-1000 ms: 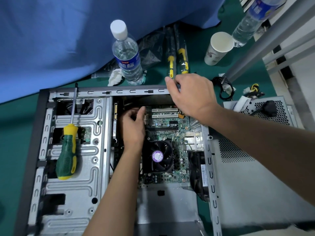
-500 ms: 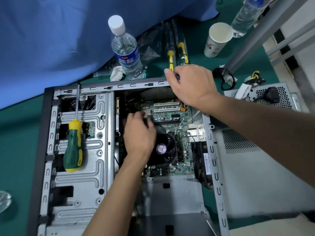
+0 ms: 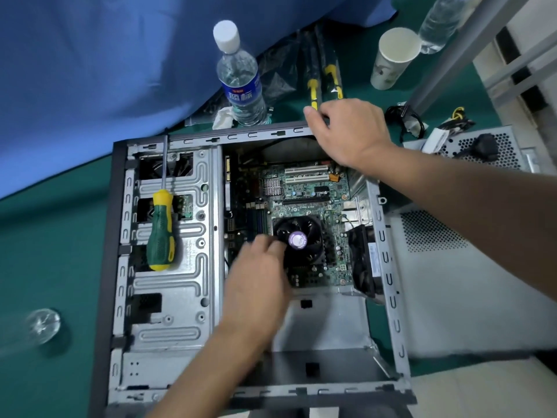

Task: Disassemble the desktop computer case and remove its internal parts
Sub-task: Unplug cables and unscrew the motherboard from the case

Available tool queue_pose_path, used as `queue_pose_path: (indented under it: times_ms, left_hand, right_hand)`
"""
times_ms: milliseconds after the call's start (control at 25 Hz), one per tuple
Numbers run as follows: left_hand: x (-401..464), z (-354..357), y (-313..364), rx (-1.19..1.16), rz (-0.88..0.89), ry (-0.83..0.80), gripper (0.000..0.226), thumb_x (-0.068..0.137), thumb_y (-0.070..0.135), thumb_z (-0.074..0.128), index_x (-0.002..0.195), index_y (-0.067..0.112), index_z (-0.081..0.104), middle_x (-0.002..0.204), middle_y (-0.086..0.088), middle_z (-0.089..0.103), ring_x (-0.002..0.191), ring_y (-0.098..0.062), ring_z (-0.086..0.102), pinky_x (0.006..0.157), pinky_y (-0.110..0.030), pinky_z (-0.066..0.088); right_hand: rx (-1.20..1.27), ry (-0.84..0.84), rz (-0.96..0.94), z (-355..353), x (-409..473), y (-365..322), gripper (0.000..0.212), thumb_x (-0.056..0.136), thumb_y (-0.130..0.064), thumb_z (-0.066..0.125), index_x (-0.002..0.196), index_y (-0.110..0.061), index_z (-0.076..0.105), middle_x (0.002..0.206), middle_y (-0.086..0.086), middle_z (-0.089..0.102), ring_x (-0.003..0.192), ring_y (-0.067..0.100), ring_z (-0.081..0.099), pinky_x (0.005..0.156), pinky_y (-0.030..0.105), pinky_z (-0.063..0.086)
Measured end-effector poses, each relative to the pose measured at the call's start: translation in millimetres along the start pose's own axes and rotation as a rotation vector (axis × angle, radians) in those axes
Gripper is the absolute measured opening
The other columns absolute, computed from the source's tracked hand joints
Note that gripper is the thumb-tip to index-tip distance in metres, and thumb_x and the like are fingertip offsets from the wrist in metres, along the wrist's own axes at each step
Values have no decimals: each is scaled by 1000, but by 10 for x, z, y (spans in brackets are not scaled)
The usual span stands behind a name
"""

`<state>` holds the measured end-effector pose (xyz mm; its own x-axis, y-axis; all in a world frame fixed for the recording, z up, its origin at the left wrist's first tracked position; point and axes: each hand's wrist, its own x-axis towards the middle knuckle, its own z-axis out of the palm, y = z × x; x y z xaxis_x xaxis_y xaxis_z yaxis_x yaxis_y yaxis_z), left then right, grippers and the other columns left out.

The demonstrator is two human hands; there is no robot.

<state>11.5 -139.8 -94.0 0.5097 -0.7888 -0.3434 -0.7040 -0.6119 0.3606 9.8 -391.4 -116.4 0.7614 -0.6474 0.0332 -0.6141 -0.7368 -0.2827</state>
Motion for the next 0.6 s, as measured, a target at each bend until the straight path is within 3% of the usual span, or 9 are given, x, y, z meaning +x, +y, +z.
queue_pose_path:
  times_ms: [80, 160, 320, 600]
  left_hand:
    - [137, -232, -237, 163, 149, 133, 48, 78, -12, 54, 124, 2, 61, 123, -15, 58, 113, -31, 54, 98, -38, 46]
    - [245, -394, -475, 210, 192, 261, 47, 85, -9, 52, 131, -5, 53, 136, -24, 49, 129, -39, 44, 110, -45, 38]
    - [285, -330, -692, 77, 166, 223, 49, 101, 12, 42, 146, -6, 34, 153, -23, 30, 144, -34, 26, 120, -41, 20]
    - [335, -192, -797, 14, 185, 324, 48, 98, 21, 33, 142, 5, 42, 155, -14, 31, 143, -26, 28, 117, -46, 28]
  right_hand:
    - [-5, -9, 0, -7, 2, -7, 54, 101, -51, 28, 68, -17, 53, 60, 0, 49, 65, 29, 52, 63, 33, 33]
    - [-1, -15, 6, -24, -8, -13, 54, 101, -51, 28, 68, -17, 53, 61, 1, 50, 66, 30, 53, 63, 34, 34]
    - [-2, -13, 17, -33, -7, -23, 56, 101, -52, 27, 74, -15, 59, 69, 6, 57, 70, 32, 55, 65, 35, 37]
    - [-24, -6, 38, 2, 14, -8, 58, 99, -54, 28, 79, -13, 64, 70, 8, 55, 69, 32, 48, 65, 35, 33]
